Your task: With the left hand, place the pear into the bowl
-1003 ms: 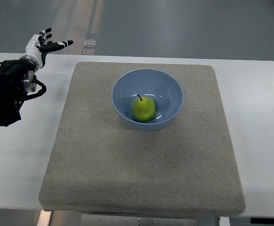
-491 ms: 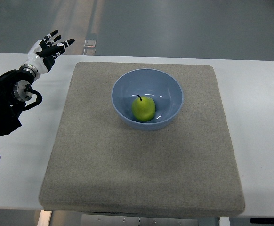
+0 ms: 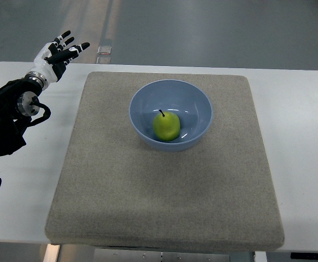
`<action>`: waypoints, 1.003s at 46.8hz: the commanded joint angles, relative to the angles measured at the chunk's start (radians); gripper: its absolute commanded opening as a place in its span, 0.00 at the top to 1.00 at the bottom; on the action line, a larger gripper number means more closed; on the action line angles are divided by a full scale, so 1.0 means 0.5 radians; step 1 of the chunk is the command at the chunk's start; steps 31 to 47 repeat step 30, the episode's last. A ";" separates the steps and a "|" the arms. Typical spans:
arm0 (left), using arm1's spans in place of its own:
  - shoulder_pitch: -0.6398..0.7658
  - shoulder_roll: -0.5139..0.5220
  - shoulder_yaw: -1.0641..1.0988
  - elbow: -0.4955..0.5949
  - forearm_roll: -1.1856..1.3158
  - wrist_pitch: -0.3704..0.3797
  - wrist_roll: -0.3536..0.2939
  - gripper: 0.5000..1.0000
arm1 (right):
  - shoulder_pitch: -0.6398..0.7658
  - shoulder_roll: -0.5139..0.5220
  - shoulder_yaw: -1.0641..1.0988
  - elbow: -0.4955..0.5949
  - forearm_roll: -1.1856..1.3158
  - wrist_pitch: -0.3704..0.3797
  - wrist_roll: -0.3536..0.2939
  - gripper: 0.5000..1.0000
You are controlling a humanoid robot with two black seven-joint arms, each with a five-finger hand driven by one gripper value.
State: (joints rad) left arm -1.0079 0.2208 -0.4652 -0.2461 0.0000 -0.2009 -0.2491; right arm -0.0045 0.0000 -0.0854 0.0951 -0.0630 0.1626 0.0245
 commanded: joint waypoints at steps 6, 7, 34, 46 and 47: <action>-0.003 -0.003 0.001 -0.005 0.000 0.015 -0.002 0.02 | 0.000 0.000 -0.001 0.000 0.000 0.000 0.000 0.15; -0.003 -0.003 -0.002 -0.005 -0.003 0.021 -0.002 0.02 | 0.000 0.000 -0.001 0.000 0.000 0.000 0.000 0.15; 0.006 0.003 0.007 -0.002 0.000 0.034 0.001 0.02 | -0.009 0.000 0.005 0.000 0.006 0.003 0.000 0.15; 0.006 0.003 0.007 -0.002 0.000 0.034 0.001 0.02 | -0.009 0.000 0.005 0.000 0.006 0.003 0.000 0.15; 0.006 0.003 0.007 -0.002 0.000 0.034 0.001 0.02 | -0.009 0.000 0.005 0.000 0.006 0.003 0.000 0.15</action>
